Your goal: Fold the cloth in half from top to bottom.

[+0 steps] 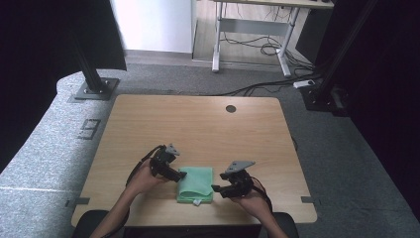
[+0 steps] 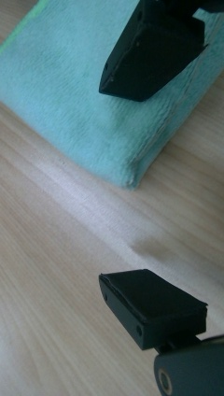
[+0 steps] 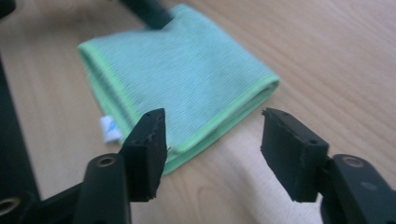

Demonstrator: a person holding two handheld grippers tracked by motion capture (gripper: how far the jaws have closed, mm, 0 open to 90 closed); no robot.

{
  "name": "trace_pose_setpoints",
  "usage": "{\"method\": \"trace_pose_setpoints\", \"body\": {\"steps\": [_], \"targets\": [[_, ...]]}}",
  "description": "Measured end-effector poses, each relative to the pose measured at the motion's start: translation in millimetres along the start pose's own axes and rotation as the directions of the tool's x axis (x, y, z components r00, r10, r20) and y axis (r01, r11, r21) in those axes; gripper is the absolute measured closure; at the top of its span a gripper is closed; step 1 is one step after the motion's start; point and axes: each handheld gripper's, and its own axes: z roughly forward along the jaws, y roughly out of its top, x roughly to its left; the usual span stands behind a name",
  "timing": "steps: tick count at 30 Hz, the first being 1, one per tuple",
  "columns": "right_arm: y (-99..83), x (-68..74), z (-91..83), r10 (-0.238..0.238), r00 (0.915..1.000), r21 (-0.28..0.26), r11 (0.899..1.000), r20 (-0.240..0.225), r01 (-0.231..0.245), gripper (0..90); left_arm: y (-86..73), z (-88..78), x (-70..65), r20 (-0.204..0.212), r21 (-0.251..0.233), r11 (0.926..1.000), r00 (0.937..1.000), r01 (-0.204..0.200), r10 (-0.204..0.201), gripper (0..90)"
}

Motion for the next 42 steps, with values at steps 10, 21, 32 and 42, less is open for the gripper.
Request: {"method": "trace_pose_setpoints", "body": {"steps": [10,21,32,42], "targets": [[4.7,-2.7,32.9,0.001,0.9996,0.036,0.999,0.028,-0.002,35.1,-22.0,-2.5,-27.7,0.004,-0.016,0.9995,0.9996,-0.028,0.028,9.4],[-11.5,11.7,38.2,-0.029,0.9965,0.086,0.996,0.078,0.022,25.7,-36.5,-11.0,-35.2,-0.011,-0.053,0.9986,0.9999,-0.004,0.004,9.3],[-15.2,17.8,35.7,-0.030,0.9943,0.090,0.996,0.103,0.021,18.9,-52.7,-0.4,-44.3,-0.071,-0.049,0.9988,0.9975,-0.001,-0.002,0.4],[-18.5,13.4,37.9,-0.001,0.9930,0.099,0.995,0.118,-0.010,12.6,-57.7,3.6,-40.6,-0.050,-0.087,0.9951,0.9974,0.047,-0.052,0.0]]}}
